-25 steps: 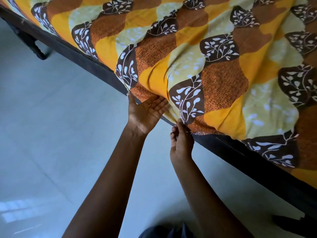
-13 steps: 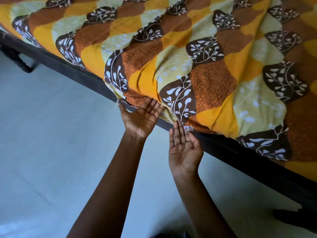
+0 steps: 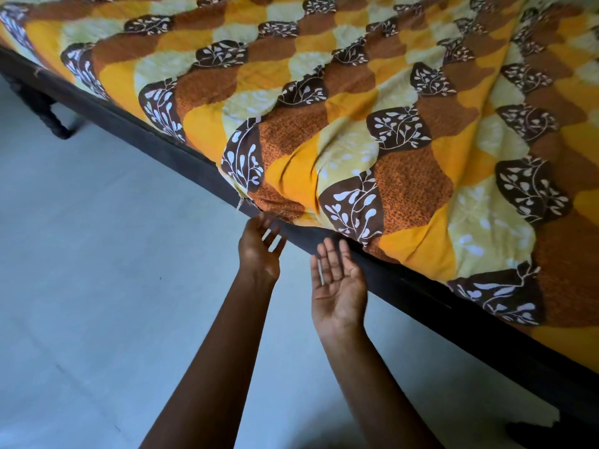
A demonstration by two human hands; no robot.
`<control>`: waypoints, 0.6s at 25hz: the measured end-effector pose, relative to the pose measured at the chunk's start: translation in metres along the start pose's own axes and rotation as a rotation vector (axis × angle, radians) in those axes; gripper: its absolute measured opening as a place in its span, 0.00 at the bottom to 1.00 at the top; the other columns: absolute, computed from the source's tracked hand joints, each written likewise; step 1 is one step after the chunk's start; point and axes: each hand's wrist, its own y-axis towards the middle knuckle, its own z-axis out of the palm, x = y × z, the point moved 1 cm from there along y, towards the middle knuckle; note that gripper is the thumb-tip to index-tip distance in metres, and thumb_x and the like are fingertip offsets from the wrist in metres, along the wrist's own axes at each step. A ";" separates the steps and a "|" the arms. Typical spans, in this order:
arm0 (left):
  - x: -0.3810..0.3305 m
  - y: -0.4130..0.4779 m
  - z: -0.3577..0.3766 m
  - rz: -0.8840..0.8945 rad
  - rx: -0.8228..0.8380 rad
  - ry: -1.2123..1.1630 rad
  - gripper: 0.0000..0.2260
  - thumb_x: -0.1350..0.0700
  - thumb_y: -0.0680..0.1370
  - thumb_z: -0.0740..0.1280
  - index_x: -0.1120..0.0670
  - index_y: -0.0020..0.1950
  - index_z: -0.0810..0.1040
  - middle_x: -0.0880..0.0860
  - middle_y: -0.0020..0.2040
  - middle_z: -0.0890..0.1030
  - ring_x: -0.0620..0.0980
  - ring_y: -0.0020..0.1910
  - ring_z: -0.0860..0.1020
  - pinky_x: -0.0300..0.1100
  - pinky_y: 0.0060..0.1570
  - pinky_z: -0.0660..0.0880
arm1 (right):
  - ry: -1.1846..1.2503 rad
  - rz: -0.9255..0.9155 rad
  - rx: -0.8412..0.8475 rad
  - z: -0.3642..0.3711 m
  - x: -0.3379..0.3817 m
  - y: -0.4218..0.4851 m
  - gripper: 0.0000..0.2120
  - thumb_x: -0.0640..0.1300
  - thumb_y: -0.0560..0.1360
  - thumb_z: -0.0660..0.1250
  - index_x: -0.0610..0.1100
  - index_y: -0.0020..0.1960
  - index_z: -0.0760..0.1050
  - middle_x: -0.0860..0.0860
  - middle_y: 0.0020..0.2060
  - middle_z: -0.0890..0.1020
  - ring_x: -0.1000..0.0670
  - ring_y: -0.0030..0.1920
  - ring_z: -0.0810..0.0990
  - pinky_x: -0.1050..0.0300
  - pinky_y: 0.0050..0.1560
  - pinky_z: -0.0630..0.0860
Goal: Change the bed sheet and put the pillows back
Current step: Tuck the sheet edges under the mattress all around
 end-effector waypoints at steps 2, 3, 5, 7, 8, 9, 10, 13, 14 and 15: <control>-0.009 0.008 -0.008 0.010 -0.014 -0.165 0.15 0.48 0.80 0.56 0.55 0.59 0.73 0.54 0.51 0.77 0.51 0.53 0.76 0.46 0.58 0.72 | -0.069 0.026 0.040 0.010 -0.016 -0.001 0.16 0.41 0.81 0.53 0.44 0.68 0.69 0.46 0.61 0.77 0.50 0.59 0.77 0.56 0.56 0.75; -0.013 0.012 -0.009 0.005 0.018 -0.249 0.19 0.45 0.80 0.54 0.55 0.63 0.71 0.55 0.52 0.77 0.53 0.55 0.76 0.48 0.61 0.70 | -0.082 0.019 0.054 0.019 -0.019 0.002 0.17 0.41 0.81 0.53 0.44 0.69 0.68 0.46 0.62 0.76 0.50 0.59 0.77 0.56 0.57 0.75; -0.017 0.019 -0.009 0.005 0.099 -0.341 0.25 0.39 0.79 0.51 0.55 0.66 0.69 0.57 0.53 0.78 0.55 0.55 0.76 0.50 0.65 0.68 | -0.056 0.002 0.055 0.035 -0.019 0.012 0.18 0.40 0.81 0.53 0.42 0.70 0.66 0.45 0.64 0.75 0.49 0.60 0.76 0.54 0.59 0.73; -0.020 0.021 -0.008 0.001 0.152 -0.351 0.30 0.34 0.77 0.49 0.56 0.65 0.70 0.59 0.54 0.78 0.56 0.56 0.76 0.51 0.65 0.68 | -0.026 -0.001 0.060 0.043 -0.013 0.018 0.16 0.41 0.81 0.53 0.40 0.67 0.68 0.46 0.62 0.76 0.50 0.56 0.78 0.54 0.57 0.74; -0.021 0.020 -0.008 -0.007 0.174 -0.348 0.34 0.32 0.76 0.48 0.57 0.65 0.70 0.60 0.54 0.78 0.57 0.56 0.76 0.51 0.66 0.68 | -0.027 0.004 0.067 0.045 -0.010 0.019 0.14 0.41 0.81 0.53 0.40 0.64 0.70 0.46 0.60 0.77 0.51 0.54 0.78 0.55 0.56 0.75; -0.024 0.020 -0.008 -0.018 0.195 -0.348 0.37 0.30 0.74 0.47 0.58 0.65 0.71 0.60 0.55 0.78 0.57 0.57 0.76 0.51 0.66 0.68 | -0.031 0.012 0.073 0.046 -0.008 0.020 0.13 0.41 0.81 0.53 0.39 0.60 0.72 0.47 0.57 0.78 0.52 0.53 0.78 0.55 0.56 0.75; -0.027 0.020 -0.009 -0.027 0.209 -0.340 0.40 0.28 0.73 0.46 0.59 0.65 0.71 0.60 0.57 0.77 0.58 0.58 0.75 0.52 0.66 0.68 | -0.037 0.022 0.075 0.046 -0.006 0.020 0.12 0.41 0.81 0.53 0.39 0.57 0.73 0.47 0.54 0.79 0.52 0.53 0.78 0.55 0.56 0.75; -0.034 0.020 -0.007 -0.046 0.233 -0.282 0.46 0.25 0.70 0.43 0.60 0.68 0.68 0.60 0.63 0.75 0.59 0.63 0.73 0.52 0.66 0.68 | -0.036 0.035 0.095 0.049 0.001 0.020 0.12 0.41 0.81 0.53 0.38 0.57 0.72 0.45 0.53 0.79 0.51 0.55 0.78 0.54 0.58 0.74; -0.034 0.019 -0.007 -0.054 0.242 -0.272 0.47 0.24 0.69 0.42 0.60 0.70 0.66 0.60 0.64 0.75 0.59 0.64 0.73 0.52 0.67 0.67 | -0.035 0.037 0.102 0.050 0.004 0.020 0.12 0.42 0.81 0.54 0.38 0.57 0.72 0.45 0.53 0.79 0.51 0.55 0.78 0.54 0.58 0.75; -0.033 0.018 -0.006 -0.055 0.253 -0.270 0.47 0.24 0.69 0.41 0.60 0.71 0.65 0.60 0.64 0.74 0.58 0.64 0.73 0.52 0.68 0.66 | -0.036 0.040 0.113 0.050 0.006 0.019 0.11 0.42 0.81 0.54 0.39 0.55 0.73 0.45 0.52 0.79 0.50 0.55 0.79 0.54 0.57 0.76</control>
